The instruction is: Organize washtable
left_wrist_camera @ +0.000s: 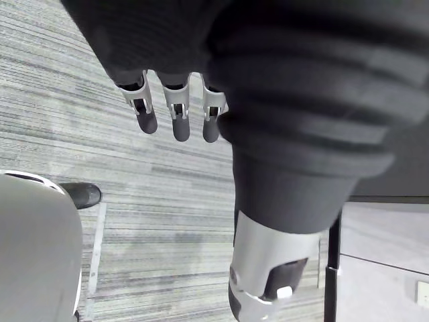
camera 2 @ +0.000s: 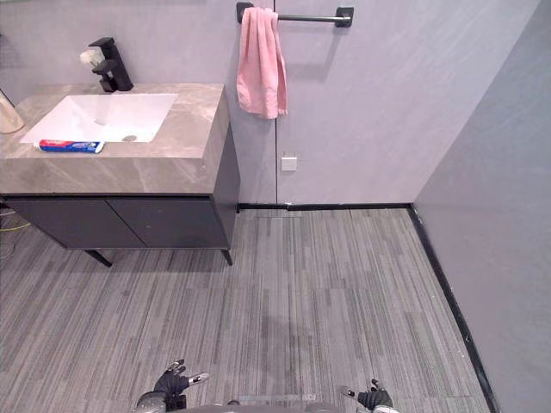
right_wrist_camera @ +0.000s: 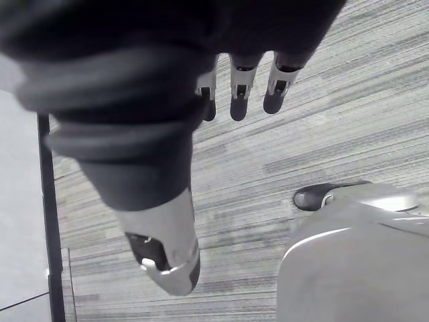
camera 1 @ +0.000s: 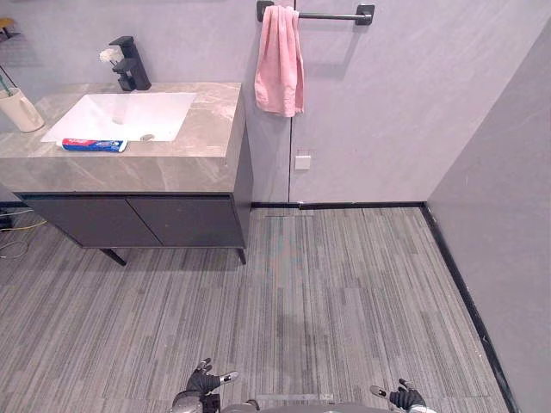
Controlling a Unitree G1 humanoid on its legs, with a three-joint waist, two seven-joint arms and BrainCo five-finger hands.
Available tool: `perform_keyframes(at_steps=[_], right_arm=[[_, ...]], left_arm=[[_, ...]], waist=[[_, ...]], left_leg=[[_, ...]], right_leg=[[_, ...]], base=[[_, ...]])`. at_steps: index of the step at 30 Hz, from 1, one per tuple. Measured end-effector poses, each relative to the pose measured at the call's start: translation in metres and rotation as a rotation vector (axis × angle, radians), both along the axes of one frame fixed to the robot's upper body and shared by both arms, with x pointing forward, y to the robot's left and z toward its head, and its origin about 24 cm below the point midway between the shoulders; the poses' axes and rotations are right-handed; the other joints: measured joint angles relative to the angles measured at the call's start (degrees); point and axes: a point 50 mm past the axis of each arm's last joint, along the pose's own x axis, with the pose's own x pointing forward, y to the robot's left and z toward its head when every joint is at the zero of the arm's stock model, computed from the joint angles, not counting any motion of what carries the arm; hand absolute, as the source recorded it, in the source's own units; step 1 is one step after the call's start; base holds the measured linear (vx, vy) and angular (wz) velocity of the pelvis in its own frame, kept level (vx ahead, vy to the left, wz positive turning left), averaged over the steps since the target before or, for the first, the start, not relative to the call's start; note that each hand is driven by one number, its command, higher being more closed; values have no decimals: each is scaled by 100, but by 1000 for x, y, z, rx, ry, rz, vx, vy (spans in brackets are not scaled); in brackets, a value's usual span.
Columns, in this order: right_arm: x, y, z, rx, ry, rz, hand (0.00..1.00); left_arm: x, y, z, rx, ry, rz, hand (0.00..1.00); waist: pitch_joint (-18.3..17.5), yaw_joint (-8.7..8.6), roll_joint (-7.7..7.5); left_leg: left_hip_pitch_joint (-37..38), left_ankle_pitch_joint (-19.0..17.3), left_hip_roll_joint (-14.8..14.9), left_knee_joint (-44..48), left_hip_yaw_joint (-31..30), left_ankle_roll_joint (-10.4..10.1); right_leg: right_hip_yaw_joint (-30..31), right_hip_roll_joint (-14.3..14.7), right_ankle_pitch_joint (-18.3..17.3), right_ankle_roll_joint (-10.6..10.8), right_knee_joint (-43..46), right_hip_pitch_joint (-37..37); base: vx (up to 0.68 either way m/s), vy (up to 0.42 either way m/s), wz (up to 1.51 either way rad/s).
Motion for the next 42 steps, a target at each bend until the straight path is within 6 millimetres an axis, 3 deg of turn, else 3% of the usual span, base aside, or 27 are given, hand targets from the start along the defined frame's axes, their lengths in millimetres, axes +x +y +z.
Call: perform_keyframes(at_steps=[22, 29, 36, 42], right_arm=[[8, -18, 6, -50, -16, 14, 0], [15, -23, 9, -98, -11, 104, 0], [26, -28, 15, -147, -30, 183, 0], [46, -25, 20, -148, -89, 191, 0]], left_arm=[[-9, 15, 1, 49, 25, 3, 0], [-12, 21, 1, 79, 39, -29, 0], [-9, 20, 2, 82, 29, -44, 0], [3, 17, 5, 84, -5, -76, 0]], waist=[[-3, -8, 51], [6, -1, 65], [43, -3, 105], [212, -2, 89]], left_leg=[[1, -9, 10, -48, -63, -9], [1, -126, 26, -21, 128, -15], [-143, -481, 48, 316, 279, -23], [-429, -1249, 33, 1302, 555, 35]], right_leg=[[95, 37, 16, 0, -143, 6], [320, 62, 50, 17, -143, -99], [512, 69, -60, 52, -3, -269], [856, 6, -714, 212, 1444, -929]], base=[[-9, -3, -1], [-13, 0, -17], [31, 2, -16], [117, 23, -31]])
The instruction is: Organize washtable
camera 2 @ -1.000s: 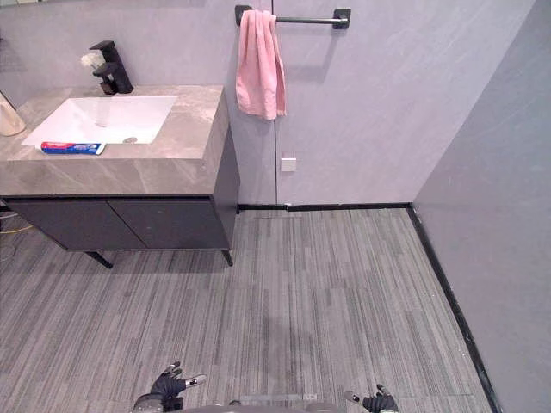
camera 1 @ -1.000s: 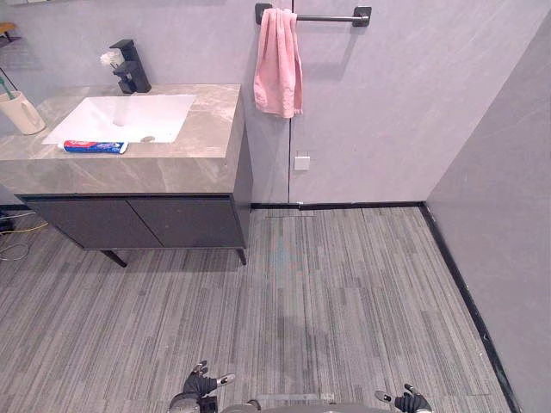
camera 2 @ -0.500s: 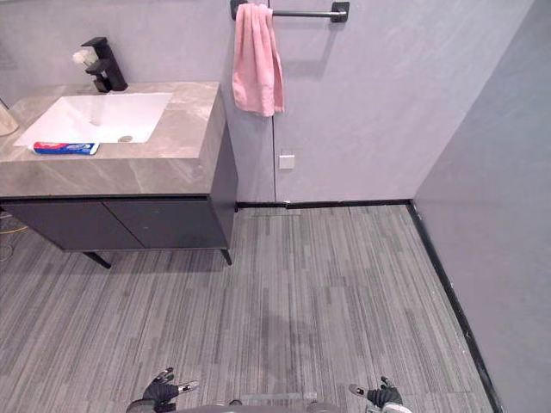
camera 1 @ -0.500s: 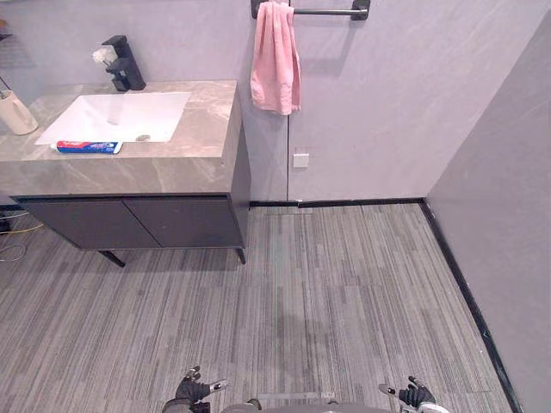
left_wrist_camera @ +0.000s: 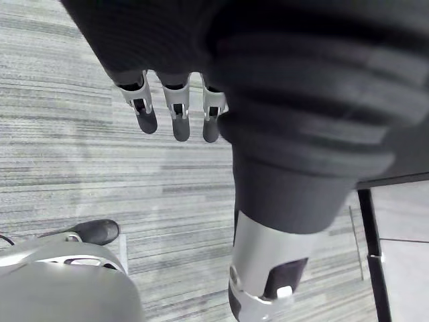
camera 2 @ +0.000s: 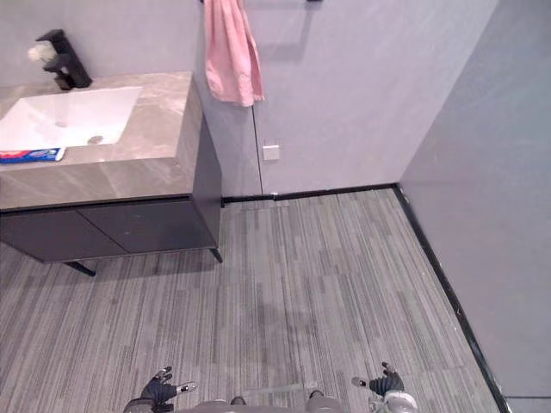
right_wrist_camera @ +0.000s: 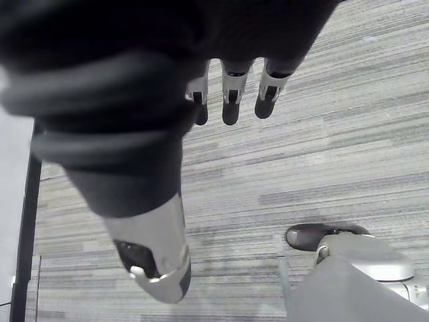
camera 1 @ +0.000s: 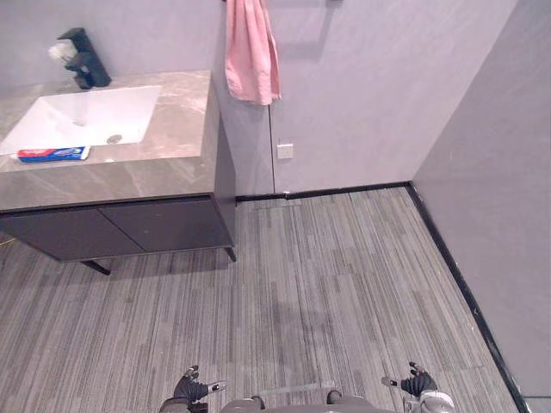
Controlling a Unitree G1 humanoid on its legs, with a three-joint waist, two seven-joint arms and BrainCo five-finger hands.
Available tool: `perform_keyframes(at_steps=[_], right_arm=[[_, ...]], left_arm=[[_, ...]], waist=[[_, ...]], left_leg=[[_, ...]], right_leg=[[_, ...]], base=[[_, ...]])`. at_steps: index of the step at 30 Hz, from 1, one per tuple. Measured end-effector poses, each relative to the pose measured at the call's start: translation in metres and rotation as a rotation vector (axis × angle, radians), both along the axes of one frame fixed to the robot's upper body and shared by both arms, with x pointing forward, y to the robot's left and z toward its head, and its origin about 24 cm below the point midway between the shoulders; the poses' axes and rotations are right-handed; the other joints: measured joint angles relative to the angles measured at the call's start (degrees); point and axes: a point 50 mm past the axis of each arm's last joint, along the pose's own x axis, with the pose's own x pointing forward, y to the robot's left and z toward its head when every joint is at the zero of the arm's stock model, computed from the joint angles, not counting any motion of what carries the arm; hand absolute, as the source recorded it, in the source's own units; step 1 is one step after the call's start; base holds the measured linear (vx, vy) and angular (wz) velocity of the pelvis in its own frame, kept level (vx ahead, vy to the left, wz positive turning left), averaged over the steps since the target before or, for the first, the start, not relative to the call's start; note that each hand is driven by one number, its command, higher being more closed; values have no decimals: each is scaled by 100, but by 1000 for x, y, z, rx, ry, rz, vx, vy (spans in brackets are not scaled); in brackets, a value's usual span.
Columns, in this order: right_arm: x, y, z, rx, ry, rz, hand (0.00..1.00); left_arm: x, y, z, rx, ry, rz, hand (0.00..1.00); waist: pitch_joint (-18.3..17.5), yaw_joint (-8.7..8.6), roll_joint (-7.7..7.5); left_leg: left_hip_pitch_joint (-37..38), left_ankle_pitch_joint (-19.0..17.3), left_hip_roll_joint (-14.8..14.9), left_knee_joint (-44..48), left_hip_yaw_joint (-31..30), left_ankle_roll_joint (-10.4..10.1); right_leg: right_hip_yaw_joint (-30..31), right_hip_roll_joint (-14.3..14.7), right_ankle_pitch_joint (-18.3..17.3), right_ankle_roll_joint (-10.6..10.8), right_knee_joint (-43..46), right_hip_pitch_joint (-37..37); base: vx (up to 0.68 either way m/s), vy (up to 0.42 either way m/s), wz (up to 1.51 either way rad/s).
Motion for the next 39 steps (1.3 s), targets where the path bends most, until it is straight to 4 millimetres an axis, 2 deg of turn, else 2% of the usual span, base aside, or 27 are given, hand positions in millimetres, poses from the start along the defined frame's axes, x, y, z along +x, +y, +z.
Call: perform_keyframes(at_steps=[2, 4, 5, 7, 10, 11, 12, 14, 15, 17, 18, 20, 23, 24, 26, 27, 28, 29, 30, 31, 32, 33, 35, 36, 37, 38, 39], right_arm=[[11, 7, 3, 14, -39, 7, 0], [18, 17, 3, 45, -58, 9, 0], [19, 21, 2, 48, -55, 35, 0], [25, 23, 4, 43, -65, 64, 0], [36, 19, 9, 19, -86, 94, 0], [35, 16, 9, 11, -82, 95, 0], [32, 3, 11, -21, -71, 88, 0], [36, -2, 15, -36, -86, 86, 0], [37, -1, 15, -34, -87, 85, 0], [34, 3, 13, -23, -79, 86, 0], [33, 9, 12, -10, -91, 86, 0], [33, 15, 12, 6, -110, 80, 0], [36, 19, 13, 21, -131, 67, 0], [36, 20, 14, 23, -134, 63, 0], [36, 23, 13, 27, -135, 46, 0], [30, 16, 12, 11, -124, 25, 0], [28, 12, 12, -1, -116, 23, 0], [27, 15, 9, 9, -100, 23, 0], [27, 16, 9, 12, -98, 23, 0], [27, 17, 8, 17, -97, 23, 0], [26, 16, 8, 14, -90, 21, 0], [25, 15, 8, 12, -87, 20, 0], [28, 15, 9, 13, -93, 25, 0], [25, 19, 6, 23, -84, 28, 0], [24, 21, 5, 28, -78, 30, 0], [19, 24, 3, 37, -66, 26, 0], [15, 25, 1, 41, -55, 25, 0]], left_arm=[[9, -3, 2, 2, -18, -30, 0], [23, 0, 8, 18, -58, -55, 0], [27, 3, 10, 28, -70, -64, 0], [33, 7, 14, 43, -90, -69, 0], [33, 7, 13, 44, -89, -72, 0], [31, 9, 13, 53, -78, -97, 0], [32, 0, 11, 31, -76, -104, 0], [34, -1, 11, 28, -83, -97, 0], [40, -4, 13, 18, -100, -89, 0], [41, -7, 13, 4, -108, -69, 0], [39, -13, 12, -14, -118, -58, 0], [37, -19, 12, -30, -133, -52, 0], [45, -28, 16, -51, -170, -49, 0], [46, -29, 16, -54, -171, -49, 0], [46, -30, 16, -55, -173, -51, 0], [45, -34, 15, -62, -167, -61, 0], [44, -36, 14, -68, -163, -62, 0], [42, -32, 13, -54, -152, -61, 0], [42, -30, 13, -50, -153, -61, 0], [42, -25, 14, -37, -155, -61, 0], [42, -24, 14, -34, -154, -56, 0], [40, -24, 13, -37, -148, -55, 0], [34, -26, 10, -48, -125, -44, 0], [33, -24, 10, -42, -120, -51, 0], [33, -23, 10, -37, -119, -56, 0], [34, -23, 10, -30, -117, -76, 0], [35, -23, 11, -29, -119, -82, 0]], waist=[[113, -9, 11], [270, -12, -6], [312, -15, 0], [326, -70, -65], [390, -261, 47], [353, -302, -42], [343, -298, 167], [329, -320, 271], [329, -296, 339], [337, -294, 347], [346, -283, 334], [358, -205, 280], [370, -32, 239], [373, 14, 234], [432, 18, 137], [397, 14, 225], [342, 22, 352], [343, 33, 269], [324, 35, 215], [271, 33, 30], [274, 36, -53], [273, 39, -61], [271, 33, -62], [271, 13, -119], [262, 5, -147], [255, 1, -193], [249, 6, -209]], left_leg=[[90, -124, 52, 159, 72, 44], [443, -283, 101, 110, 190, 85], [597, -346, 100, 53, 224, 84], [812, -401, 145, -140, 245, 25], [1037, -370, 343, -346, 238, -65], [1167, -342, 274, -435, 188, -191], [1301, -401, 460, -460, 150, -344], [1229, -187, 601, -184, 58, -705], [917, 25, 778, 617, -65, -894], [488, 375, 984, 1790, -313, -825], [1, 485, 1205, 3287, -538, -696], [-514, 335, 1348, 4296, -459, -613], [-1371, 177, 1377, 3997, -227, -349], [-1477, 158, 1361, 3755, -157, -317], [-1681, 174, 1044, 2563, -66, -306], [-1685, 607, 751, 1168, -96, -339], [-1689, 1020, 734, 696, -113, -295], [-1535, 1142, 510, 558, -47, 24], [-1501, 1134, 428, 477, -36, 32], [-1499, 1007, 158, 402, -18, 153], [-1527, 773, 22, 545, -1, 258], [-1512, 671, -24, 608, 13, 295], [-1245, 430, -178, 577, 33, 375], [-1008, 334, -297, 479, 3, 404], [-890, 261, -355, 437, -35, 429], [-667, 182, -451, 439, -129, 503], [-423, 97, -493, 407, -186, 562]], right_leg=[[-41, 11, 1, 37, 1086, -441], [-408, -138, 120, 207, 2136, -832], [-765, -267, -79, 37, 2372, -1006], [-1207, -308, -296, -143, 2356, -1365], [-1552, -85, -116, -302, 1566, -1707], [-1595, -15, 642, -538, 718, -1662], [-1697, 130, 699, -797, 920, -1627], [-1730, 225, 425, -889, 950, -1612], [-1734, 378, 354, -999, 756, -1382], [-1724, 506, 353, -1013, 339, -905], [-1694, 654, 371, -1044, -149, -237], [-1581, 714, 347, -1088, -523, 374], [-1402, 671, 348, -1082, -907, 863], [-1377, 640, 346, -1079, -958, 938], [-1383, 412, 255, -917, -1119, 1244], [-1396, 319, 89, -645, -1191, 1365], [-1389, 365, 27, -554, -1194, 1385], [-1316, 199, -72, -440, -1200, 1456], [-1297, 140, -77, -431, -1214, 1457], [-1298, -98, -192, -287, -1214, 1453], [-1284, -253, -269, -208, -1091, 1455], [-1269, -314, -286, -200, -974, 1447], [-1047, -478, -282, -186, 123, 1161], [-909, -599, -144, 52, 1210, 754], [-853, -668, -64, 212, 1779, 532], [-751, -705, -179, 295, 2702, 198], [-743, -695, -347, 182, 3128, -60]], base=[[131, 41, -22], [193, 56, -25], [224, 27, -22], [231, -33, -4], [295, -124, 8], [320, -116, -4], [394, -132, -11], [462, -206, -21], [532, -285, -19], [437, -214, -9], [331, -134, -9], [364, -93, -26], [279, 2, -30], [258, 97, -24], [320, 199, 3], [321, 258, 14], [331, 287, 9], [171, 156, 3], [304, 208, 13], [300, 164, 19], [364, 202, 18], [320, 177, 7], [369, 213, 6], [330, 163, 17], [356, 120, 35], [381, 73, 41], [388, 51, 44]])
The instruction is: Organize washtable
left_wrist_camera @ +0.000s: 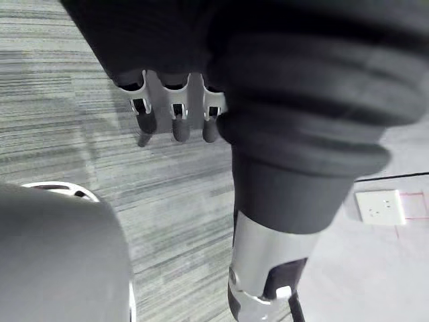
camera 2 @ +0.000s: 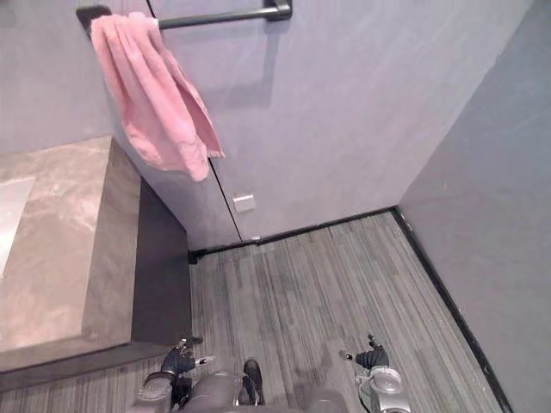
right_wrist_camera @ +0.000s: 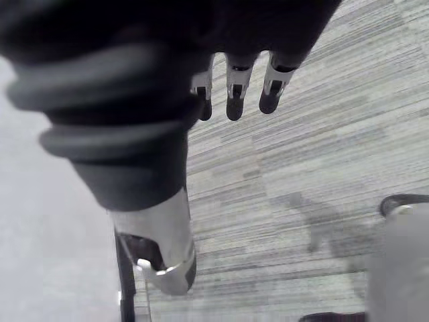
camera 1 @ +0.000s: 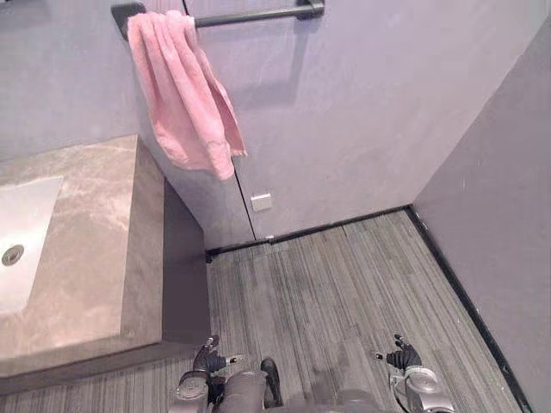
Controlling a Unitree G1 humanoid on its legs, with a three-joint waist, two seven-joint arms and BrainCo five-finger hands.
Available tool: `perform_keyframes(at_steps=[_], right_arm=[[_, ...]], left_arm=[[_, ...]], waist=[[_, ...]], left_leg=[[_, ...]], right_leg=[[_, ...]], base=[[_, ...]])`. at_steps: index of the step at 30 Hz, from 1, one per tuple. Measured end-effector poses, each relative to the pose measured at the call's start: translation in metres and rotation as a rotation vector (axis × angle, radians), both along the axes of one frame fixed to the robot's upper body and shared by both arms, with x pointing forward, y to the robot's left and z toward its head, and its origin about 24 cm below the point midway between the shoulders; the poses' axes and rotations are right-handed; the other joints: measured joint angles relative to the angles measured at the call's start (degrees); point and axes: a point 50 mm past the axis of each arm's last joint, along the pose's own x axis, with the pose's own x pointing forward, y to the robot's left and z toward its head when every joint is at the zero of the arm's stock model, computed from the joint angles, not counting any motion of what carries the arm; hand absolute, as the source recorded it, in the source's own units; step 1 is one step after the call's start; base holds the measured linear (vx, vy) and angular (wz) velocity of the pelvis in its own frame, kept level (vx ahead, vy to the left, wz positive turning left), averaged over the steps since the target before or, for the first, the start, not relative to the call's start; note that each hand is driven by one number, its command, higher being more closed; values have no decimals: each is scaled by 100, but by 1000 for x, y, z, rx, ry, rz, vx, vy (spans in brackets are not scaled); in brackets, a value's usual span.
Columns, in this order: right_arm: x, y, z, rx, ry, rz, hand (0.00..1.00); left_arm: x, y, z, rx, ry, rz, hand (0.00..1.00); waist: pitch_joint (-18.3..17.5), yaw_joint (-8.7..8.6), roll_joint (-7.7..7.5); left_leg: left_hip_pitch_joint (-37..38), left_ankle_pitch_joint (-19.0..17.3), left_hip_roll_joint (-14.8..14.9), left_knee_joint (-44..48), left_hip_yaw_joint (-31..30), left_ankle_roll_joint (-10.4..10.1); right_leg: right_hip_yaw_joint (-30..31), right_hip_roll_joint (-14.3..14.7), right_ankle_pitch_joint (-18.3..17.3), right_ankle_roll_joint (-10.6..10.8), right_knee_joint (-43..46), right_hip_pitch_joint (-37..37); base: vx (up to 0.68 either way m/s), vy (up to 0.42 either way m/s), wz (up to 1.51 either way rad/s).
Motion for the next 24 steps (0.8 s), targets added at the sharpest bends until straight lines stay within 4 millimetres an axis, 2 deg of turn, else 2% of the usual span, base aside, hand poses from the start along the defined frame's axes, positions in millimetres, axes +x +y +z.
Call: perform_keyframes(at_steps=[1, 3, 4, 5, 7, 8, 9, 11, 13, 14, 16, 17, 19, 21, 22, 23, 24], right_arm=[[0, 0, 0, 1, 1, 1, 0], [-2, 2, -1, 2, 6, 10, 0], [-2, 2, -1, 2, 4, 10, 0], [-2, 2, -1, 1, 3, 10, 0], [-2, 2, -1, 3, 4, 10, 0], [-8, 2, -3, 4, 20, 5, 0], [-14, -3, -4, -3, 39, -8, 0], [-13, -4, -4, 4, 26, -33, 0], [-13, 0, -4, 13, 19, -35, 0], [-14, 6, -5, 31, 16, -37, 0], [-10, 11, -2, 43, -19, -39, 0], [-6, 12, 0, 47, -40, -41, 0], [-2, 9, 4, 44, -70, -54, 0], [-3, 6, 4, 47, -80, -82, 0], [-3, 5, 5, 43, -80, -82, 0], [-5, 4, 3, 42, -66, -83, 0], [-8, 8, 1, 55, -55, -83, 0]], left_arm=[[0, 0, 0, 0, -1, 0, 0], [4, 0, 1, -2, -12, 4, 0], [6, -3, 2, -8, -17, 7, 0], [9, -4, 3, -9, -25, 11, 0], [9, -2, 3, 1, -28, 14, 0], [9, 0, 3, 6, -26, 12, 0], [5, -5, 1, -8, -11, 12, 0], [5, -8, 0, -19, -11, 19, 0], [9, -13, 1, -37, -25, 33, 0], [10, -15, 2, -51, -39, 56, 0], [11, -19, 3, -63, -53, 59, 0], [10, -21, 4, -70, -57, 60, 0], [10, -27, 3, -85, -56, 60, 0], [11, -29, 3, -93, -57, 58, 0], [11, -29, 3, -93, -57, 58, 0], [10, -27, 3, -88, -52, 57, 0], [10, -25, 2, -81, -49, 48, 0]], waist=[[-1, -8, 3], [-6, -56, 38], [8, -69, 65], [43, -131, 142], [33, -192, 126], [13, -208, 32], [-13, -192, 117], [-69, -181, 186], [-54, -262, 259], [-52, -248, 269], [-51, -149, 219], [-55, -138, 214], [-56, -115, 220], [-101, -9, 322], [-120, -12, 357], [-187, -1, 410], [-189, -8, 265]], left_leg=[[115, -35, -3, -30, -38, 16], [485, -63, 59, -265, -321, 19], [562, -64, 105, -330, -409, 19], [697, -98, 255, -437, -591, -44], [854, -173, 361, -556, -856, -253], [915, -278, 329, -573, -960, -443], [1059, -344, 459, -606, -1040, -567], [1119, -296, 594, -535, -1021, -718], [635, -385, 900, 791, -1032, -944], [157, -350, 1164, 2019, -1008, -1157], [-289, -385, 1440, 3152, -698, -1166], [-400, -388, 1538, 3220, -526, -1158], [-593, -411, 1589, 2826, -354, -1112], [-687, -268, 1505, 1516, -264, -980], [-680, 13, 1446, 1083, -282, -891], [-585, 495, 1286, 540, -434, -947], [-450, 577, 1131, 316, -413, -896]], right_leg=[[-38, 19, -77, -58, 57, -114], [-202, 314, -228, -320, -392, -598], [-244, 405, -240, -342, -604, -714], [-278, 615, -216, -373, -1135, -918], [-181, 784, 109, -378, -2252, -1053], [-113, 765, 838, -495, -2604, -1051], [-229, 813, 790, -746, -2409, -1002], [-363, 890, 481, -841, -2258, -963], [-634, 1010, 293, -992, -2406, -565], [-725, 1138, 282, -1017, -2648, -184], [-791, 1204, 275, -1100, -2942, 316], [-794, 1201, 275, -1101, -3051, 488], [-776, 1169, 276, -1103, -3194, 670], [-691, 1099, 270, -1086, -3219, 755], [-684, 1091, 246, -1035, -3213, 768], [-579, 1088, 120, -827, -3205, 783], [-486, 964, 109, -781, -3279, 795]], base=[[380, 8, 48], [366, -54, 59], [365, -115, 70], [358, -153, 76], [359, -187, 74], [385, -221, 49], [382, -228, 39], [398, -254, 30], [464, -323, 53], [373, -257, 37], [278, -151, 3], [275, -88, -12], [217, 7, -12], [176, 129, -20], [159, 158, -7], [140, 130, 10], [126, 129, 10]])
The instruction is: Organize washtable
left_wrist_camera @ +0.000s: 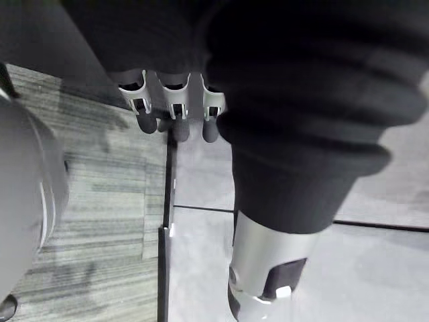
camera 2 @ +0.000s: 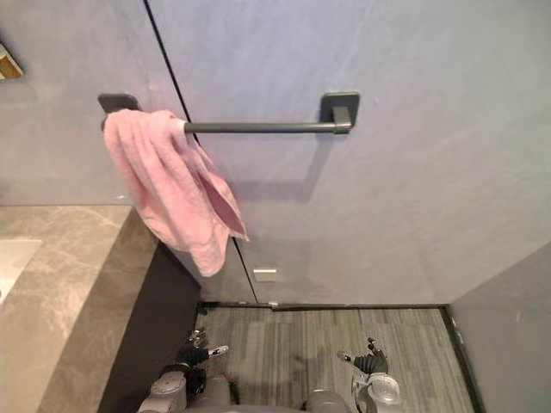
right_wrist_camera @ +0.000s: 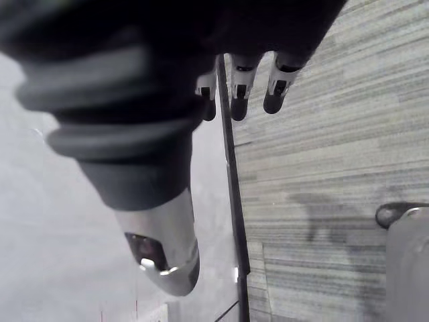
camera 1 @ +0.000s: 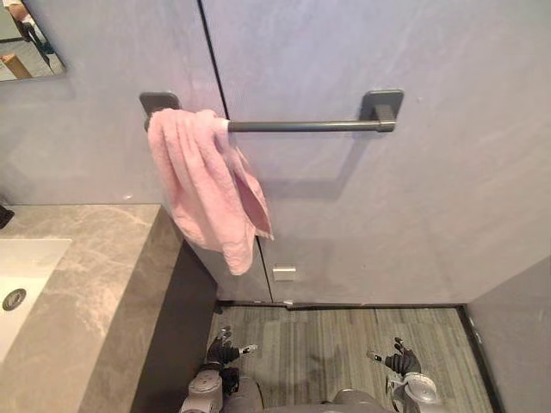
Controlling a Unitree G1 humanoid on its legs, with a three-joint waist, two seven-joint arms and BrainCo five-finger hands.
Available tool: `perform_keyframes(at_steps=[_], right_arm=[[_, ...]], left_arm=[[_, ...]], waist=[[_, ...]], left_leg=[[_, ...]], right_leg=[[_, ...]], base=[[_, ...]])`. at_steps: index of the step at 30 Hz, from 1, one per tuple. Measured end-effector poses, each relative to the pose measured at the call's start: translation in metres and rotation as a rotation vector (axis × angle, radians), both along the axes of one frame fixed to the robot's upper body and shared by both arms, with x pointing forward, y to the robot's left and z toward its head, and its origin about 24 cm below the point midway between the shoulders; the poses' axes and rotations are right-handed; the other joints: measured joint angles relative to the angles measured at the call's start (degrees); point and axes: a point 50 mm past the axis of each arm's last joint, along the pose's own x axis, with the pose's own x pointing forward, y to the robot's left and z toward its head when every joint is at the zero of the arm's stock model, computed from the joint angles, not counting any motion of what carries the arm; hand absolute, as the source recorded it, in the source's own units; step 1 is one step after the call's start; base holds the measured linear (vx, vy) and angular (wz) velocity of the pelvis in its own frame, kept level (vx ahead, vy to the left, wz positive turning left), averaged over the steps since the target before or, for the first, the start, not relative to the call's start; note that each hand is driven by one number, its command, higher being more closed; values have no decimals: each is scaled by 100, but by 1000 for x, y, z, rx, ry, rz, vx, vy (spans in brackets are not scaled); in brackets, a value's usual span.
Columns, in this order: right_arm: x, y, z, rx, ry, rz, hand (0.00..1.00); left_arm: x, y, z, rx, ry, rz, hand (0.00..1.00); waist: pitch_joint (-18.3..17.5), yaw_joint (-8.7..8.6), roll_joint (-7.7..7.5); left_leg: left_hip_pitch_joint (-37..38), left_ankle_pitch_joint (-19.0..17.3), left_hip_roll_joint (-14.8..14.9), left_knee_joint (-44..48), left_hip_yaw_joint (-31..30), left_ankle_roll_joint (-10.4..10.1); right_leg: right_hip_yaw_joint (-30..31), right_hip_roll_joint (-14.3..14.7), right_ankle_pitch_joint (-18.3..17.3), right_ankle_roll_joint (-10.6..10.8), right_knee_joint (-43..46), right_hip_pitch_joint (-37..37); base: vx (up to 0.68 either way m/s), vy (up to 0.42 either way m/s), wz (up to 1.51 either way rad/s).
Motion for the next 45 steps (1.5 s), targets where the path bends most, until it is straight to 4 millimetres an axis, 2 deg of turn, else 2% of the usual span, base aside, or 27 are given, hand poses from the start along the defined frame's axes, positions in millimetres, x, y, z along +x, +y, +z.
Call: perform_keyframes(at_steps=[2, 3, 7, 14, 19, 22, 24, 27, 30, 32, 40, 45], right_arm=[[-1, 4, -1, 11, 3, -2, 0], [-1, 3, -1, 10, 4, -3, 0], [-6, 4, -5, 16, 28, -5, 0], [-24, -3, -12, 8, 108, -12, 0], [-27, -15, -11, -22, 120, -13, 0], [-27, -18, -10, -32, 119, -12, 0], [-23, -20, -8, -40, 103, -9, 0], [-17, -23, -3, -55, 69, -5, 0], [-13, -24, 0, -67, 43, 1, 0], [-13, -24, 0, -75, 46, 12, 0], [-9, -24, 2, -85, 38, 31, 0], [-13, -23, 1, -84, 48, 38, 0]], left_arm=[[-3, 8, 0, 21, 7, 2, 0], [-7, 11, -2, 27, 24, 3, 0], [-14, 16, -5, 39, 54, 3, 0], [-22, 18, -9, 42, 87, -13, 0], [-10, 25, -2, 76, 40, -43, 0], [9, 32, 13, 107, -64, -27, 0], [35, 37, 44, 132, -253, -4, 0], [51, 38, 74, 154, -418, 13, 0], [61, 38, 99, 169, -540, 28, 0], [64, 41, 108, 181, -591, 47, 0], [82, 39, 167, 219, -870, 95, 0], [90, 39, 179, 252, -922, 124, 0]], waist=[[-53, 7, -145], [-58, 16, -165], [-80, 6, -176], [-118, -19, -170], [-127, -61, -157], [-127, -81, -153], [-140, -99, -131], [-174, -130, -78], [-201, -143, -51], [-217, -138, -70], [-253, -141, -76], [-253, -160, -77]], left_leg=[[119, 84, -169, -306, 112, 62], [194, 90, -206, -377, 187, 71], [502, 149, -329, -684, 279, 105], [837, 596, -444, -1572, 306, 110], [917, 854, -577, -2003, 154, 201], [986, 969, -673, -2236, 79, 260], [1017, 1021, -773, -2412, -99, 250], [1001, 1019, -856, -2443, -163, 251], [1002, 1054, -890, -2476, -206, 315], [1010, 1072, -894, -2501, -263, 336], [1115, 1079, -875, -2554, -476, 343], [1212, 1078, -874, -2563, -463, 343]], right_leg=[[125, -162, 30, 73, -163, 21], [189, -200, 62, 123, -248, 85], [301, -239, 131, 206, -498, 292], [451, -176, 414, 199, -856, 315], [443, -228, 558, 251, -1032, 299], [435, -283, 581, 274, -1071, 284], [430, -336, 597, 325, -1118, 273], [436, -402, 597, 351, -1151, 260], [419, -422, 602, 363, -1224, 287], [380, -415, 608, 371, -1260, 318], [332, -375, 616, 356, -1362, 519], [390, -376, 621, 345, -1362, 594]], base=[[98, 141, -4], [86, 127, -17], [35, 44, -14], [-13, -5, -11], [-55, 29, 4], [-58, 44, 8], [-68, 74, 9], [-12, 54, 2], [40, 27, 3], [53, -21, 12], [47, -33, 6], [-40, -10, -4]])
